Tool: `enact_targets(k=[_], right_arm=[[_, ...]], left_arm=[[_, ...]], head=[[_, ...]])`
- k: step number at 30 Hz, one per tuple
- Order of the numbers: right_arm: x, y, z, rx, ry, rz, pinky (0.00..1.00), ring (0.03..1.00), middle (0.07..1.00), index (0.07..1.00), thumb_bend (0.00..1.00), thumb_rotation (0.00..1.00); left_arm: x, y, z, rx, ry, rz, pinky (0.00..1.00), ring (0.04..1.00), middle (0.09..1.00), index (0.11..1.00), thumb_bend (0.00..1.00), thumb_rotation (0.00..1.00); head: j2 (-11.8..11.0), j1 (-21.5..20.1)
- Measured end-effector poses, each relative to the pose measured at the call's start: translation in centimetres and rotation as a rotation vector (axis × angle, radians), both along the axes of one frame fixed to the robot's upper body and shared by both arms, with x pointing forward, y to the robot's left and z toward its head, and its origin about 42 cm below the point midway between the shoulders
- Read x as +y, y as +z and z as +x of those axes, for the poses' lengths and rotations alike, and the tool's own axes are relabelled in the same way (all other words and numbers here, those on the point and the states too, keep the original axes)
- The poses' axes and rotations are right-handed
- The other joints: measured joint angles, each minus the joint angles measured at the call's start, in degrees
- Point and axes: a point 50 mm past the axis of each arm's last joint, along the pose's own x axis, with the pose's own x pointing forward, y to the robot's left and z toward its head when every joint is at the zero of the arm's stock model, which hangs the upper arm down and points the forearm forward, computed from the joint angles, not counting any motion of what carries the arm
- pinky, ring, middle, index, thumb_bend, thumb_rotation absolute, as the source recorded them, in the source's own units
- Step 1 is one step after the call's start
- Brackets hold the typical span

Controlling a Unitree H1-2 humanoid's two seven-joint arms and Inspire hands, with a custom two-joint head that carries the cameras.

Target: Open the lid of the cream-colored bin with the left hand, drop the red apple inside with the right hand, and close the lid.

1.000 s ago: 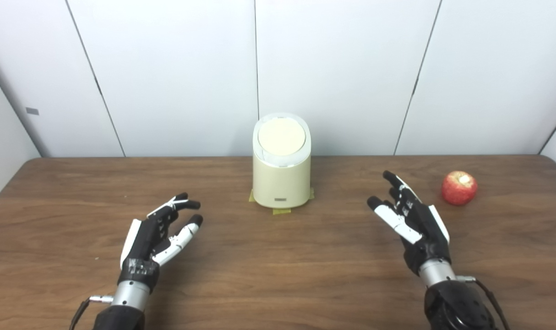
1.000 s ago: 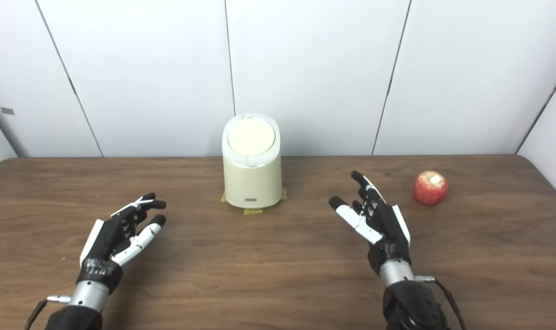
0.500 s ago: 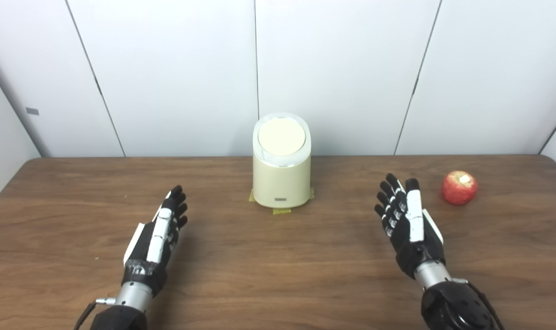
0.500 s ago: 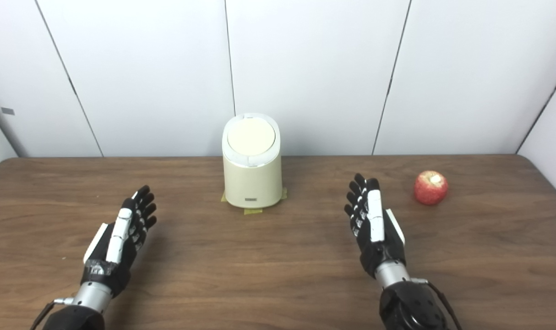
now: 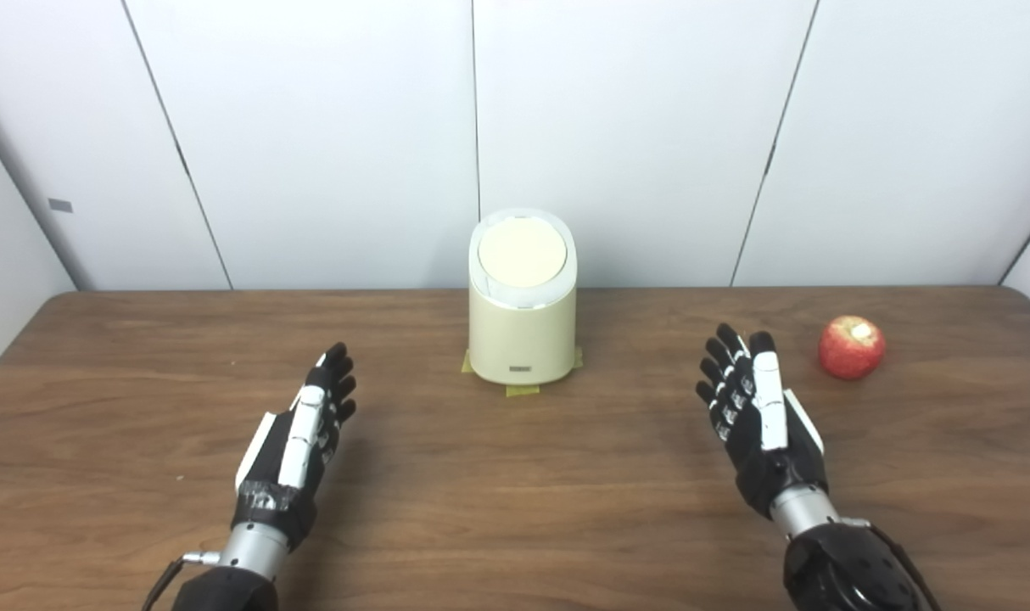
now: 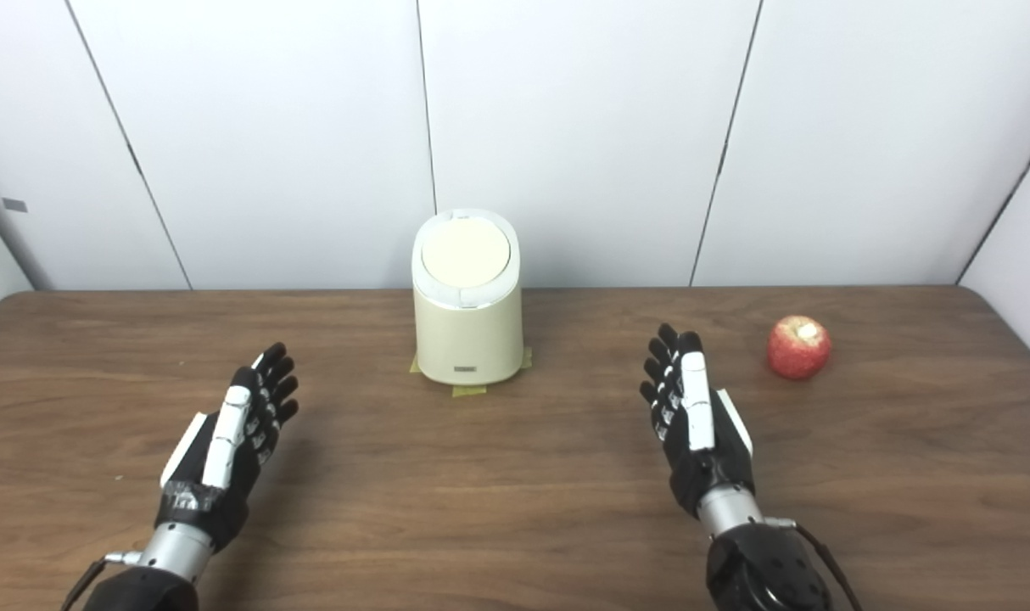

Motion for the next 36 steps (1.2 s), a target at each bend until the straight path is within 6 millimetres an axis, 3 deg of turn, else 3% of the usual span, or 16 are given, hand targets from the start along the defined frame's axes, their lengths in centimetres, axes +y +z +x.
enact_targets(k=[2, 4, 8, 20, 23, 26, 30, 36], right_arm=[[-0.4, -0.1, -0.3, 0.002, -0.004, -0.011, 1.0, 1.0, 1.0, 1.0, 0.59, 1.0], [-0.8, -0.2, -0.8, 0.006, -0.011, -0.015, 1.0, 1.0, 1.0, 1.0, 0.58, 1.0], [-1.0, -0.8, -1.5, 0.023, -0.018, -0.014, 1.0, 1.0, 1.0, 1.0, 0.55, 1.0], [-1.1, -1.2, -2.3, 0.011, -0.03, -0.035, 0.99, 1.0, 1.0, 0.999, 0.54, 0.99], [-1.0, -1.6, -2.6, 0.027, -0.046, -0.043, 0.98, 0.998, 0.995, 0.995, 0.54, 0.97], [-0.8, -1.8, -2.8, 0.033, -0.053, -0.048, 0.97, 0.99, 0.986, 0.989, 0.54, 0.97], [-0.6, -1.8, -2.8, 0.032, -0.051, -0.05, 0.96, 0.988, 0.98, 0.985, 0.53, 0.96], [-0.4, -1.9, -2.7, 0.027, -0.051, -0.046, 0.96, 0.992, 0.986, 0.987, 0.54, 0.94]], left_arm=[[-0.1, 0.1, -0.4, -0.005, 0.006, 0.0, 1.0, 1.0, 1.0, 1.0, 0.53, 0.95], [-0.3, 0.2, -0.8, -0.007, 0.014, -0.003, 1.0, 1.0, 1.0, 1.0, 0.5, 0.95], [-0.6, -0.2, -1.5, 0.012, 0.024, 0.015, 1.0, 1.0, 1.0, 1.0, 0.47, 0.94], [-0.8, -0.5, -1.7, 0.032, 0.023, 0.04, 1.0, 1.0, 1.0, 1.0, 0.47, 0.87], [-0.6, 0.1, -0.8, 0.038, 0.016, 0.123, 1.0, 0.992, 0.986, 1.0, 0.49, 0.76], [-0.3, 2.1, 0.7, 0.015, 0.03, 0.248, 0.94, 0.951, 0.95, 0.996, 0.52, 0.62], [-1.1, 4.9, 3.3, -0.056, 0.064, 0.332, 0.96, 0.94, 0.934, 0.99, 0.58, 0.47], [-3.3, 7.8, 7.8, -0.122, 0.04, 0.319, 0.89, 0.905, 0.919, 0.979, 0.63, 0.41]], head=[[-2.45, 1.31], [-2.47, 1.32], [-7.02, 2.46], [-9.85, 0.71], [-10.29, 0.44], [-10.72, 0.27], [-11.52, 0.09], [-11.52, 0.18]])
